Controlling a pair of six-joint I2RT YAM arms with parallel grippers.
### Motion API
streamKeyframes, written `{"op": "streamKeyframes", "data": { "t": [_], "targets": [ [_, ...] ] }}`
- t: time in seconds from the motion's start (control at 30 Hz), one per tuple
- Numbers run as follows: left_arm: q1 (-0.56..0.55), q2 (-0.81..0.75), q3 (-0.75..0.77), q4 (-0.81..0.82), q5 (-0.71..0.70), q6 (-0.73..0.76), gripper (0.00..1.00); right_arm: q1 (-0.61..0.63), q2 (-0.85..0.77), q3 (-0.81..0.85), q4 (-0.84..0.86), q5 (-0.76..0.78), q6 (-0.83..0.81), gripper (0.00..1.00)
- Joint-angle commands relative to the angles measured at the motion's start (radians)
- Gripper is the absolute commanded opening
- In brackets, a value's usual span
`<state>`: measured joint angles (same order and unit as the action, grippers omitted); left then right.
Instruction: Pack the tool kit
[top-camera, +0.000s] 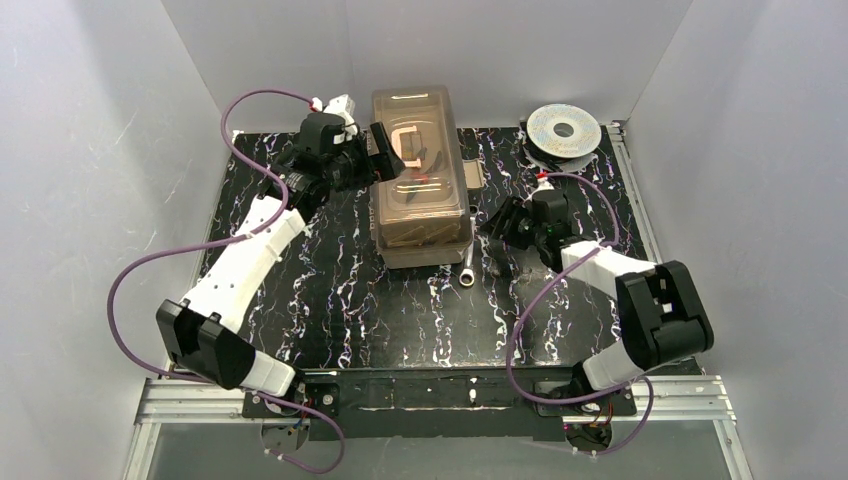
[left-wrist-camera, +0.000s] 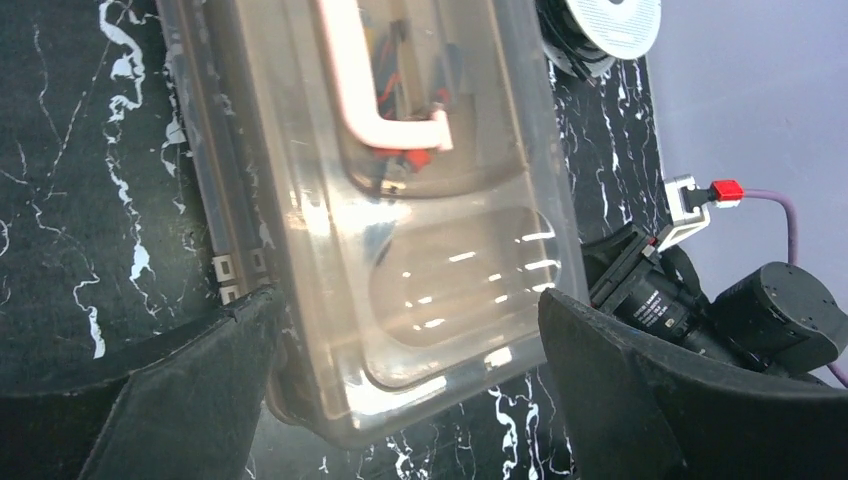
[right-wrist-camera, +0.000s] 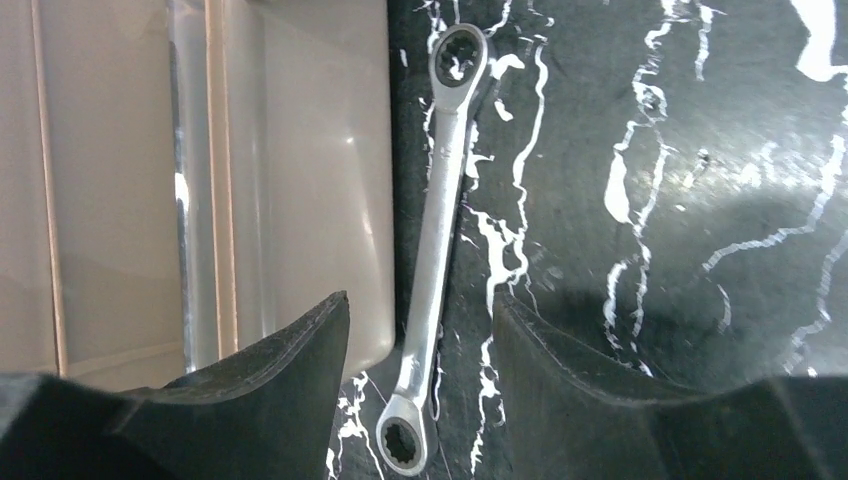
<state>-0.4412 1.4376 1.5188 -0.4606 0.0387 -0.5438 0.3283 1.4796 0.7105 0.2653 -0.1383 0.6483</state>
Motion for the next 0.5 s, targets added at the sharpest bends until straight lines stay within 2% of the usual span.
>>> {"op": "streamKeyframes", "data": {
  "t": [0.0, 0.13, 0.27, 0.37, 0.47],
  "targets": [
    [0.055, 0.005, -0.038, -0.003, 0.086, -0.029, 0.98, 0.013, 0.079, 0.104, 0.023, -0.136, -0.042, 0.61],
    [0.083, 0.058, -0.080, 0.046, 0.161, -0.037, 0.98, 0.047, 0.141, 0.152, 0.020, -0.218, -0.076, 0.57],
    [0.098, 0.091, -0.109, 0.064, 0.199, -0.039, 0.98, 0.124, 0.139, 0.180, 0.013, -0.208, -0.145, 0.57],
    [0.101, 0.058, -0.156, 0.071, 0.154, -0.023, 0.98, 0.179, 0.128, 0.191, -0.001, -0.159, -0.194, 0.58],
    [0.101, 0.000, -0.197, 0.083, 0.103, -0.003, 0.98, 0.178, 0.119, 0.178, 0.004, -0.091, -0.184, 0.58]
  ]
}}
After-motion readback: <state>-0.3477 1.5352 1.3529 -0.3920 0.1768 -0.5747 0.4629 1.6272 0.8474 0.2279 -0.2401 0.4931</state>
